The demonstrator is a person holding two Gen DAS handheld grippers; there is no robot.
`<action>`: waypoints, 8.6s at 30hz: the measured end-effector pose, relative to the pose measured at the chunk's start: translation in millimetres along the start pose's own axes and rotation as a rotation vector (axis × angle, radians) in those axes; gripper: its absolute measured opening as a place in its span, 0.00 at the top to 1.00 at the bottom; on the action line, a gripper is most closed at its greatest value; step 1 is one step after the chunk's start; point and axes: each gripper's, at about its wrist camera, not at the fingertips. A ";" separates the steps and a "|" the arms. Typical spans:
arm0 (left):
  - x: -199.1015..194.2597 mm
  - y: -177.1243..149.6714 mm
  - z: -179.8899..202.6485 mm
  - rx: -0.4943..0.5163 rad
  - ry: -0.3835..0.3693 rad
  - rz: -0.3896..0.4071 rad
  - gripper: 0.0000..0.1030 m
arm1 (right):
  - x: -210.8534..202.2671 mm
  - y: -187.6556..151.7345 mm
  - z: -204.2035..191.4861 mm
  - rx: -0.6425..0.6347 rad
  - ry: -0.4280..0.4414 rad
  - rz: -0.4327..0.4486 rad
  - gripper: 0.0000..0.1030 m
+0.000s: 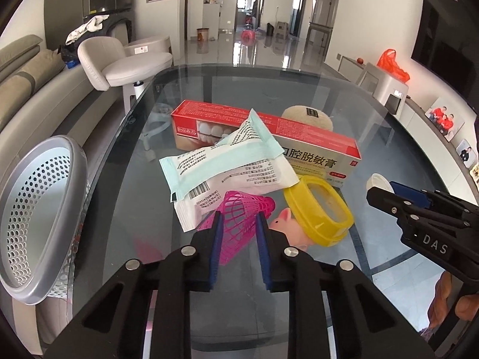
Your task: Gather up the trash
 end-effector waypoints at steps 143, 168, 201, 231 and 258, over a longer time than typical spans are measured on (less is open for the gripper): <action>-70.0 -7.1 -115.3 -0.165 0.220 0.150 0.10 | -20.7 11.6 -55.0 0.019 0.053 0.070 0.32; -42.2 -1.4 -70.6 -0.069 0.209 0.108 0.10 | 29.9 2.7 -44.7 0.071 0.187 -0.079 0.32; -32.6 -3.8 -34.6 -0.006 0.132 0.089 0.10 | -17.2 12.7 -35.5 0.070 0.207 0.067 0.38; 23.0 -8.7 48.2 0.105 -0.003 -0.034 0.16 | -32.7 19.8 0.7 0.143 0.225 0.107 0.38; -0.2 1.8 17.5 0.061 0.006 0.007 0.58 | -30.3 18.7 -8.7 0.124 0.231 0.105 0.42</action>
Point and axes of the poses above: each gripper's, at about its wrist camera, not at the fingertips, and x roughly the way its jaws point, z to its right, y to its top, and after that the axes turned 3 degrees about x, right-handed
